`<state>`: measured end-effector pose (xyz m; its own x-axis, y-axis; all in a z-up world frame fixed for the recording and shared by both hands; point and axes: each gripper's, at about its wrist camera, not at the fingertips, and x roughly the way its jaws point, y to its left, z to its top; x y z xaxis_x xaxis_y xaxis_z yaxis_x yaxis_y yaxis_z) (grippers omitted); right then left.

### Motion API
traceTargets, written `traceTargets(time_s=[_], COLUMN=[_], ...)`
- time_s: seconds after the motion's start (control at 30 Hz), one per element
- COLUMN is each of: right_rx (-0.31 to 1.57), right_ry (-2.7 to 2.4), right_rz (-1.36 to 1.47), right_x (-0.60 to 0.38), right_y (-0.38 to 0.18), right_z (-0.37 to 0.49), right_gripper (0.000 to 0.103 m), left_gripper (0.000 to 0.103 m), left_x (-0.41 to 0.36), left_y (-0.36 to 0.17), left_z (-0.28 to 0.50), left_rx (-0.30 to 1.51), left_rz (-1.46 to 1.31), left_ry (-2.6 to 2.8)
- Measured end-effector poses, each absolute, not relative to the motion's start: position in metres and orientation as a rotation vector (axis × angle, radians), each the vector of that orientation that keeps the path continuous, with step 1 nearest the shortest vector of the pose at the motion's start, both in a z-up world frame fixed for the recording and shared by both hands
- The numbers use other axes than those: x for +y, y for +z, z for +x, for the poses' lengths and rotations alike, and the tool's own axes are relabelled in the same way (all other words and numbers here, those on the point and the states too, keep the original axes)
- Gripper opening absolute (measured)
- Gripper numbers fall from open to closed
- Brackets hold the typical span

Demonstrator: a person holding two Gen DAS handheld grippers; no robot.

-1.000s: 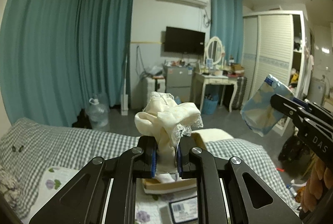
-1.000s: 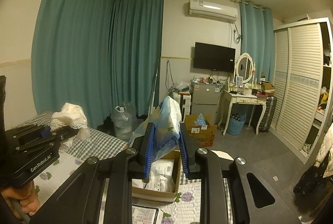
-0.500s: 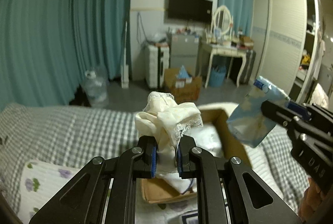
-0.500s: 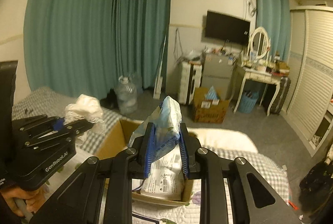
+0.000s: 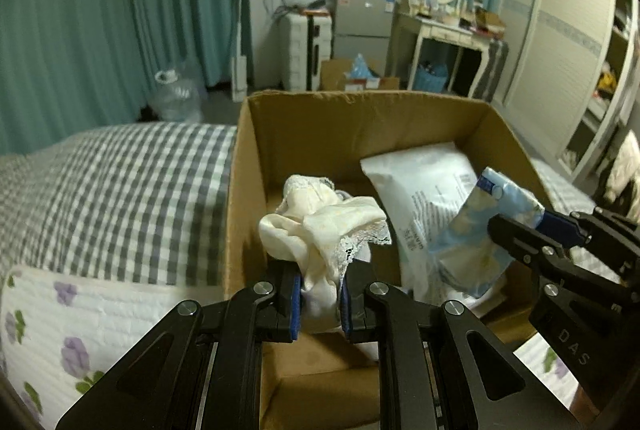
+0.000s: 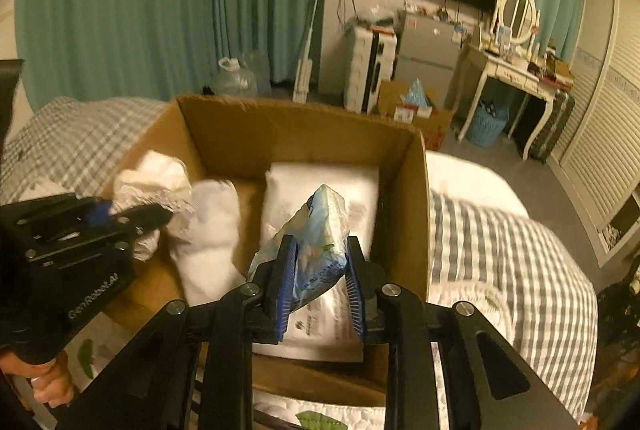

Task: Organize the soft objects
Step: 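Open both tools to drop the cloth and pouch into the box, then move both open tools back toward the tissue pack on the bedspread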

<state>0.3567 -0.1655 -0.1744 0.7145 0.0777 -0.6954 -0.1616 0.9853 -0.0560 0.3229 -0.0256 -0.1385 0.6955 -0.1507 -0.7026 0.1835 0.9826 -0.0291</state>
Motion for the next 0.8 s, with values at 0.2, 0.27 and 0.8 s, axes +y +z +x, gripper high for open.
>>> traceTargets(time_s=[0.2, 0.27, 0.8], right_rx=[0.765, 0.737, 0.532], right_ry=[0.119, 0.112, 0.049], right_rz=[-0.089, -0.084, -0.038], right_x=[-0.177, -0.183, -0.209], right_y=[-0.175, -0.165, -0.044], right_z=[0.356, 0.348, 0.253], right_gripper=[0.044, 0.056, 0.066], left_gripper=[0.024, 0.039, 0.073], left_x=[-0.022, -0.023, -0.020], left_y=[-0.135, -0.130, -0.029], left_z=[0.326, 0.328, 0.261], left_rx=[0.802, 0.798, 0.600], left_rz=[0.005, 0.013, 0.027], left_ry=[-0.181, -0.160, -0.143])
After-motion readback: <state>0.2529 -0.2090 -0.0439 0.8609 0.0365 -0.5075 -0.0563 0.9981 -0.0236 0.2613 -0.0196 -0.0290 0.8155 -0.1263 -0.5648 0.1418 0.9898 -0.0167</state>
